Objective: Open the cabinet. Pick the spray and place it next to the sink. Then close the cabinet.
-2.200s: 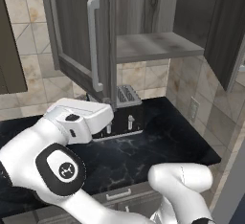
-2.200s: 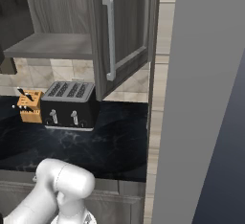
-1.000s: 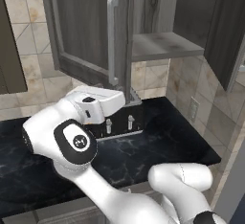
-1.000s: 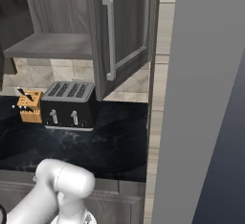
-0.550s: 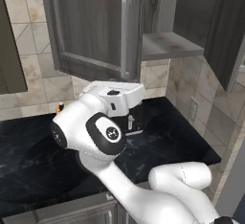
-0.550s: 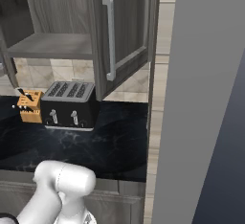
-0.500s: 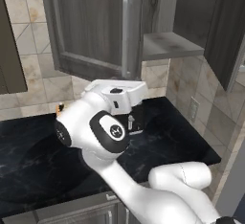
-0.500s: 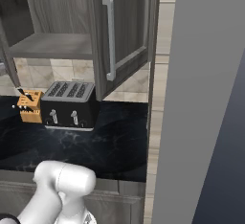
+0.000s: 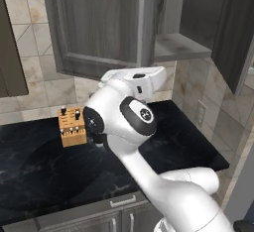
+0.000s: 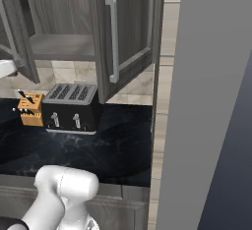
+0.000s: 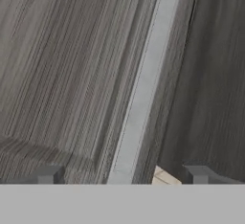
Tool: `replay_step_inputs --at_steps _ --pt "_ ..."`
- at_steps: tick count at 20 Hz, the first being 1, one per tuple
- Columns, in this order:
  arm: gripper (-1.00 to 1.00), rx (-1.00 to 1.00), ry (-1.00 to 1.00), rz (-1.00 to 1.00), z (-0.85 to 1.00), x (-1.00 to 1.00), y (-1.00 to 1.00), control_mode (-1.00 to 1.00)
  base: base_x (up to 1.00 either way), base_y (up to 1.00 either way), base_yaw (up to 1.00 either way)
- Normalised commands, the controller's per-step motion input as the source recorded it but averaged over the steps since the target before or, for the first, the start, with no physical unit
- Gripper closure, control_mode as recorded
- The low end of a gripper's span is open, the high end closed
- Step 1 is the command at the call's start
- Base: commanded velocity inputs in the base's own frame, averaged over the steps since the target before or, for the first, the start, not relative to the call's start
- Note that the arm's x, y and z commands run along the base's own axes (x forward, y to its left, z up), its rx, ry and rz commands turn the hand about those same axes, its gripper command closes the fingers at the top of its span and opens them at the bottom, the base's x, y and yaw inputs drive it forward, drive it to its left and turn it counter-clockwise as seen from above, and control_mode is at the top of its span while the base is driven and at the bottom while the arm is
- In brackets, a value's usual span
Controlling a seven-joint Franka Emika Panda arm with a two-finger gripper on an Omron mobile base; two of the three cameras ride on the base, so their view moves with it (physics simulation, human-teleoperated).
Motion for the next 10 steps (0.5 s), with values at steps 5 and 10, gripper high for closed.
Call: replay_step_inputs --at_steps 5,10 --pt "-1.00 0.00 0.00 0.02 0.00 0.76 -0.16 -1.00 0.00 0.00 0.00" --pt "-1.00 0.00 0.00 0.00 0.04 0.84 -0.04 -1.00 0.00 0.00 0.00"
